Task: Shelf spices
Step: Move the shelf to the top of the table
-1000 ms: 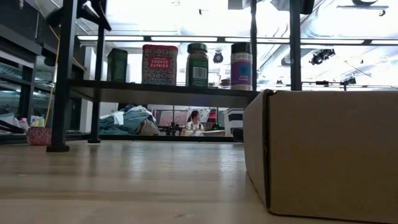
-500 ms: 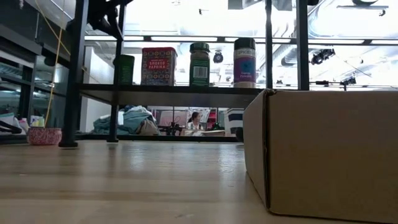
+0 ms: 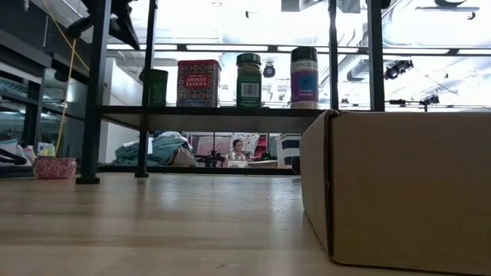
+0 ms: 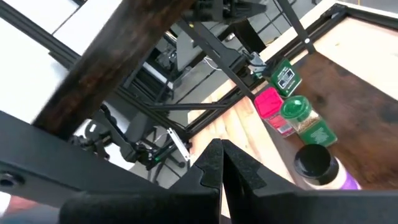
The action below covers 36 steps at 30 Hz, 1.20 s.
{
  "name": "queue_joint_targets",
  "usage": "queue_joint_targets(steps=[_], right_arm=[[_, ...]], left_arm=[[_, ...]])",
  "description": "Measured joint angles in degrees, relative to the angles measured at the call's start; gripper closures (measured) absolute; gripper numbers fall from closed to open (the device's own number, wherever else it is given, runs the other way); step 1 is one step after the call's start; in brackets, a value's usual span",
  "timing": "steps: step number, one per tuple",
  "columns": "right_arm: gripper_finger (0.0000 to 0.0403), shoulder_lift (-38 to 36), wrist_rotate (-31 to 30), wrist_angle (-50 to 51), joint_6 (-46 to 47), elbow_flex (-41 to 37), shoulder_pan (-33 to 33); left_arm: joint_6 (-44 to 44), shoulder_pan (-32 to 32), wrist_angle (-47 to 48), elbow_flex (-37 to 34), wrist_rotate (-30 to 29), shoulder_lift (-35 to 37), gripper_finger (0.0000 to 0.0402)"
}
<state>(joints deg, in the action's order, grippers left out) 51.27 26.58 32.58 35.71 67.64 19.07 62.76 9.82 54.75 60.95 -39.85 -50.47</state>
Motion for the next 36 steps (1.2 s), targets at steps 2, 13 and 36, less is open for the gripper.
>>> queue_joint_targets(steps=[2, 13, 36], right_arm=[[0.0403, 0.00, -0.07, 1.07, -1.28, 0.00, 0.01], [0.0403, -0.31, 0.08, 18.63, -9.25, 0.01, 0.04], [0.0403, -13.40, -1.98, 57.60, 9.88, 16.65, 0.00]], left_arm=[[-0.09, -0.02, 2.47, 0.00, 1.53, 1.60, 0.0401], [-4.86, -0.15, 9.95, 0.00, 12.97, 10.41, 0.0401], [-1.70, -30.81, 8.80, -0.09, 48.26, 9.43, 0.0401]])
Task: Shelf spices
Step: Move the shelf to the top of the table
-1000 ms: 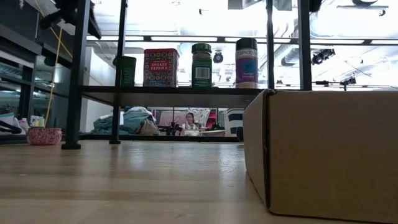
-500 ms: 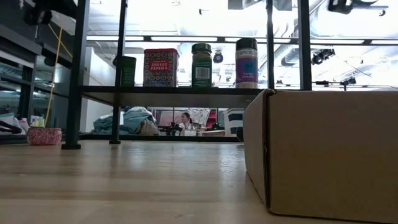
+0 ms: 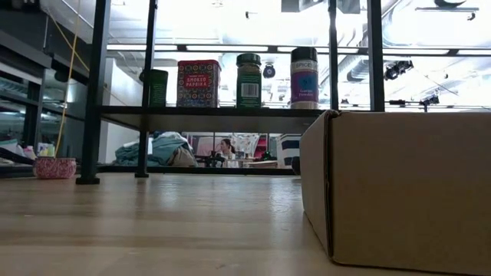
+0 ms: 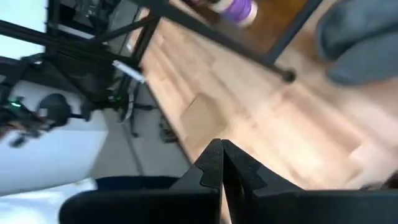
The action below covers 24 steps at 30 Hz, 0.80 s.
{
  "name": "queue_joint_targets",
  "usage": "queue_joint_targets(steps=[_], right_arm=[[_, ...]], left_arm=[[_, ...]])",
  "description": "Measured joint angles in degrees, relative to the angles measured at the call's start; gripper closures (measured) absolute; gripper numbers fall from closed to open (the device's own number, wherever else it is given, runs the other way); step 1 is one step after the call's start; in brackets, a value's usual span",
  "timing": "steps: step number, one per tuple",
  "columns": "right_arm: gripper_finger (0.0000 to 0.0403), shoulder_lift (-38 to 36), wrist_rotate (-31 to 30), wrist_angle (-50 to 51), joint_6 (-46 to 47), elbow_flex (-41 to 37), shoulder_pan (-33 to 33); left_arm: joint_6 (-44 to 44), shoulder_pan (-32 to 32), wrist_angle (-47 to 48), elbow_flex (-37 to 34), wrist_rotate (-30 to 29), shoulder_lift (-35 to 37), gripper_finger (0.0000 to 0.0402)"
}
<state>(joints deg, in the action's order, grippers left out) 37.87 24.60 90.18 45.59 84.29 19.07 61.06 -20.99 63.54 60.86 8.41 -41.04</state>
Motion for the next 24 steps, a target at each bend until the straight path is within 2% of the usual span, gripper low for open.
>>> queue_joint_targets(steps=[3, 8, 12, 15, 18, 21, 24], right_arm=[[0.0403, 0.27, 2.24, -0.20, 1.53, -0.04, 0.00], [0.0403, 2.93, 2.49, -0.14, 0.63, -0.04, 0.00], [0.0403, 6.16, 2.31, -0.63, -1.75, -0.09, 0.00], [0.0403, 7.92, 2.22, -0.73, -3.35, -0.09, 0.00], [0.0403, 8.59, 1.79, -0.66, -2.58, -0.25, 0.00], [0.0403, 7.40, 3.06, -0.44, 3.32, -3.35, -1.56], [0.0403, 5.08, 7.58, -2.78, 11.72, -10.21, -6.94]], left_arm=[[4.79, -11.79, -0.89, 0.00, -7.36, -3.16, 0.0401], [16.46, -33.87, -5.98, -0.07, -25.83, -9.97, 0.0402], [27.82, -46.55, -9.78, -0.07, -37.97, -17.89, 0.0401], [32.95, -50.81, -13.61, -0.07, -38.90, -23.86, 0.0401], [35.08, -51.02, -18.23, -0.09, -38.50, -28.60, 0.0401], [31.08, -49.91, -25.39, -0.09, -37.51, -31.53, 0.0402], [28.87, -49.10, -28.41, -0.09, -37.30, -32.34, 0.0401]])
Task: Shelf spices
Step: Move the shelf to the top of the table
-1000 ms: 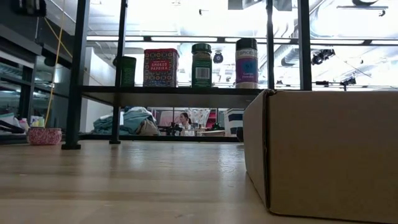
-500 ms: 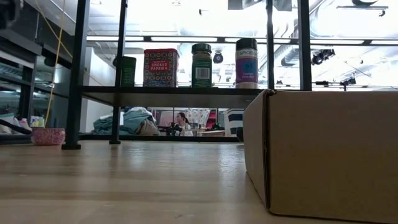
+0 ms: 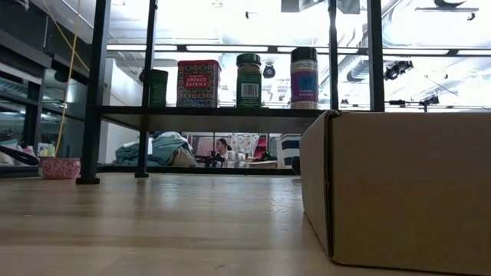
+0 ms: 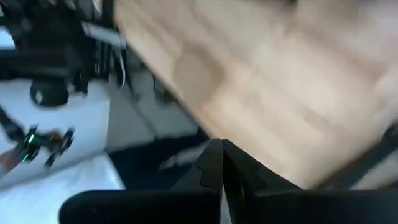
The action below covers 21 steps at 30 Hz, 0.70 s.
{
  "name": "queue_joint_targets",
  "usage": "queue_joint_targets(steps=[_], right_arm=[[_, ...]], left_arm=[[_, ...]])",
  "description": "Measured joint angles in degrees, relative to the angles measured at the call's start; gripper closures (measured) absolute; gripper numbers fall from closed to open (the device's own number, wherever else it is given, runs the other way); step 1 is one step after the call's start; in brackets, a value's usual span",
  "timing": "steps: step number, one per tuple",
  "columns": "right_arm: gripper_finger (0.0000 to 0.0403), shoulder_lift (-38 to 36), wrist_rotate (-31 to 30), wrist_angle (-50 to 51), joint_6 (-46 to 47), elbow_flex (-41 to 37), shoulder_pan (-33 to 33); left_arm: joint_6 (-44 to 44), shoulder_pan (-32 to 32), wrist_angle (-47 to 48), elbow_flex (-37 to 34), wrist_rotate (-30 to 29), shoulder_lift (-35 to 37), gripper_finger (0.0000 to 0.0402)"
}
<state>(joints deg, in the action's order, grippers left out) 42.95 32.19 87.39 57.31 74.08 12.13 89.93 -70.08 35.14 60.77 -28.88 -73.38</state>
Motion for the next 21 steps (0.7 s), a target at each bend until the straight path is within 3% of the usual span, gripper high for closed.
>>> queue_joint_targets(steps=[2, 6, 12, 17, 19, 21], right_arm=[[0.0403, -1.15, 1.14, -10.01, 6.29, -5.16, -5.31], [0.0403, 0.09, -6.45, -41.39, 15.53, -13.47, -20.66], [0.0403, 11.96, -17.16, -56.08, 32.84, -16.92, -52.39], [0.0403, 24.65, -47.63, -71.72, 52.74, -16.67, -76.27], [0.0403, 30.58, -60.91, -75.08, 59.24, -16.65, -80.68], [0.0403, 35.31, -71.22, -74.10, 62.48, -15.33, -81.02]], left_arm=[[-0.07, 0.02, 0.41, 0.00, -0.55, 0.22, 0.0401], [-0.12, -0.15, 2.58, 0.00, -2.02, 1.84, 0.0401], [-0.96, -0.13, 6.15, 0.02, -3.19, 5.28, 0.0401], [-2.16, 0.28, 9.76, 0.03, -5.26, 7.98, 0.0402], [-2.14, 0.77, 12.71, 0.04, -6.44, 8.49, 0.0401], [-2.14, 1.84, 15.16, 0.04, -7.78, 8.88, 0.0401]])
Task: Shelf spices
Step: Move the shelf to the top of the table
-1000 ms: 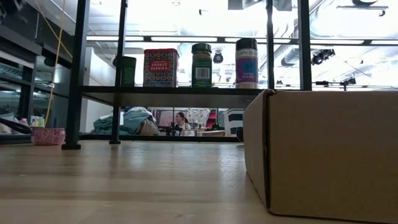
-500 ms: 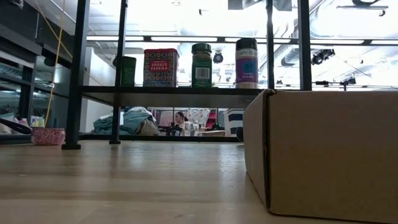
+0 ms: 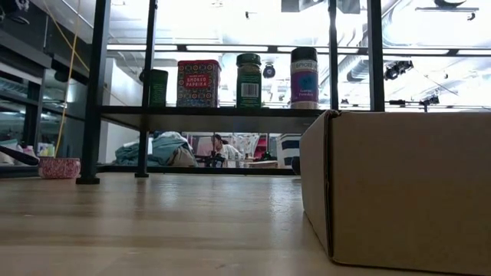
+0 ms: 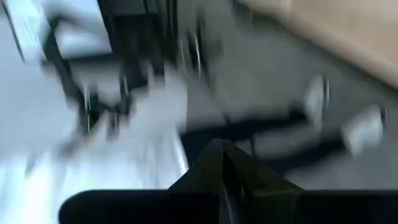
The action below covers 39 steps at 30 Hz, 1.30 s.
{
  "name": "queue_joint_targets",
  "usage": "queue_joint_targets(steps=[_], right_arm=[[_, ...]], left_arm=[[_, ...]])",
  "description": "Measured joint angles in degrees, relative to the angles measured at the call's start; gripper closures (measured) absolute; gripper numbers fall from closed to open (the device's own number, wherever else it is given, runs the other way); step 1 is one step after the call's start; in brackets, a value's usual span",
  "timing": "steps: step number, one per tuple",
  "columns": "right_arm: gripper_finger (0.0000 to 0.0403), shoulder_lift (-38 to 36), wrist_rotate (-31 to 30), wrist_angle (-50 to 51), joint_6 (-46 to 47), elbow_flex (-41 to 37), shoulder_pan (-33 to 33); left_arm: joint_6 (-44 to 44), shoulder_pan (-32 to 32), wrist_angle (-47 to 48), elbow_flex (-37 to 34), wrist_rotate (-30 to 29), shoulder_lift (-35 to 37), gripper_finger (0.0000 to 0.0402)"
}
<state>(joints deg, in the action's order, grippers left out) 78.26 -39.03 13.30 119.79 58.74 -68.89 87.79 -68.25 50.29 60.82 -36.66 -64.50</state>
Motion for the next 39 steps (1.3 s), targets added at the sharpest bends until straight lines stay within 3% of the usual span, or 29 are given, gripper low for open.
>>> queue_joint_targets(steps=[2, 6, 12, 16, 19, 31, 39], right_arm=[[0.0403, 3.57, -4.32, 2.29, 0.62, 1.22, 2.10], [0.0403, 6.61, -6.77, 9.41, -3.53, 1.18, 9.31], [0.0403, 3.52, -13.37, 21.85, -13.72, 1.20, 20.70], [0.0403, -0.02, -13.96, 26.85, -20.55, 1.29, 26.65], [0.0403, -2.94, -14.42, 29.60, -25.17, 1.27, 30.34], [0.0403, -8.57, -6.78, 46.27, -30.64, 1.24, 39.23], [0.0403, -12.90, -9.14, 48.81, -37.69, 1.22, 44.81]], left_arm=[[-0.46, 1.63, 2.10, 0.00, -0.64, -0.15, 0.0401], [-5.12, 6.83, 2.70, -0.02, 0.04, -1.12, 0.0401], [-18.33, 17.40, -5.48, -0.02, 5.64, -3.25, 0.0401], [-26.90, 23.72, -9.73, 0.00, 11.58, -5.92, 0.0401], [-30.81, 27.63, -11.31, 0.00, 12.55, -7.58, 0.0401], [-33.93, 31.26, -18.97, -0.04, 17.23, -16.38, 0.0401], [-33.11, 31.55, -24.97, 0.07, 18.75, -20.46, 0.0401]])
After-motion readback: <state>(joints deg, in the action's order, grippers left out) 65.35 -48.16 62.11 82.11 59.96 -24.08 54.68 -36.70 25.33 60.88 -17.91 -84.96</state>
